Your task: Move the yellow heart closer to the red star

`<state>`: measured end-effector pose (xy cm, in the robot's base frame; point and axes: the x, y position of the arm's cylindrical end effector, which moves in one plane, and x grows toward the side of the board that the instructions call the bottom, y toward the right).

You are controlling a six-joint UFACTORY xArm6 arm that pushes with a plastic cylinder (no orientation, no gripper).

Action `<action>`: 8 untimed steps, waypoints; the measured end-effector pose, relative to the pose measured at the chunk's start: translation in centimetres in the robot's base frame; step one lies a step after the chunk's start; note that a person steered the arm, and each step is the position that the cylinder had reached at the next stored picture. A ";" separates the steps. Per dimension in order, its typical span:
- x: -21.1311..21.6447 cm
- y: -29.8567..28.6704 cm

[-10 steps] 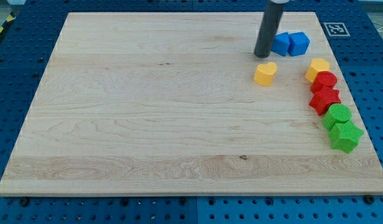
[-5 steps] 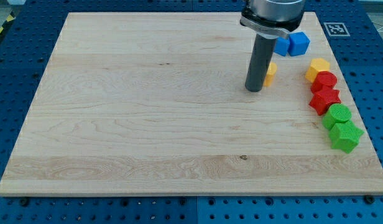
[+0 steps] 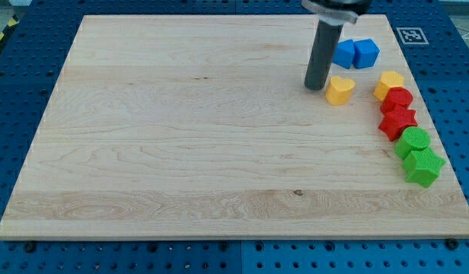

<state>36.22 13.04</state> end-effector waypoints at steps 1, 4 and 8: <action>-0.6 1.1; 4.8 1.5; 7.1 4.6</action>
